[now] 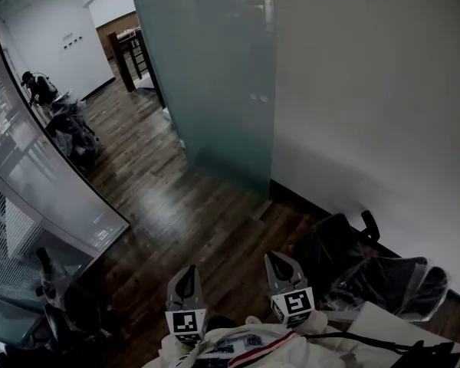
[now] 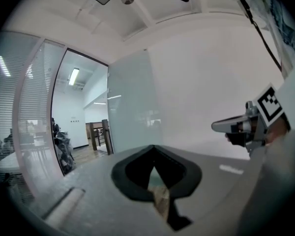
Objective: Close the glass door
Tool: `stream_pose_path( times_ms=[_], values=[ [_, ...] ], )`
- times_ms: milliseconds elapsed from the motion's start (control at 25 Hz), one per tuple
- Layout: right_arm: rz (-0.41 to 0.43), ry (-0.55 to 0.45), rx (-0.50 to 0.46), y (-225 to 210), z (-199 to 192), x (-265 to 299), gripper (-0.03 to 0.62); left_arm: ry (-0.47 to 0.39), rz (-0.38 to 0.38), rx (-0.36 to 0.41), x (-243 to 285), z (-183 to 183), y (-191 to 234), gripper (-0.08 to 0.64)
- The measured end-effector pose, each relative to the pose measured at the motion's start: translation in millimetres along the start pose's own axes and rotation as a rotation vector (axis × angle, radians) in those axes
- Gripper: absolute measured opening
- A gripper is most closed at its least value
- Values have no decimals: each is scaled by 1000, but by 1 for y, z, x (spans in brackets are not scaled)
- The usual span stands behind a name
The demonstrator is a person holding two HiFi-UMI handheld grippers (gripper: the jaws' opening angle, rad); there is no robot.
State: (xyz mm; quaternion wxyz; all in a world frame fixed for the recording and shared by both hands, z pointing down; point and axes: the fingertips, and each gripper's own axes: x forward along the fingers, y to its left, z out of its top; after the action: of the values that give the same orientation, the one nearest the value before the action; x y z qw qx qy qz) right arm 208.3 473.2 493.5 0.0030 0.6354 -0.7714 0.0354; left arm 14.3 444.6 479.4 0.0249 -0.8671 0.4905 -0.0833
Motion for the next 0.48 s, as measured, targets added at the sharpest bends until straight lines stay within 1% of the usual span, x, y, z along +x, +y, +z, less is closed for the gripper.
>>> stream_pose_path(
  times_ms=[80,200,360,480],
  values=[
    [-27,-2,-1,-16,-1,-4,8,-3,-33,14,12,4,-14,2],
    [-71,7,11,-36,-4,-8,8,-2,-76,15,27,9,-32,2],
    [-102,10,13,-56,-8,0,8,-21,-98,38,56,-4,-34,2],
    [-130,28,20,-74,-17,14,8,-11,-128,30,83,3,-36,2]
  ],
)
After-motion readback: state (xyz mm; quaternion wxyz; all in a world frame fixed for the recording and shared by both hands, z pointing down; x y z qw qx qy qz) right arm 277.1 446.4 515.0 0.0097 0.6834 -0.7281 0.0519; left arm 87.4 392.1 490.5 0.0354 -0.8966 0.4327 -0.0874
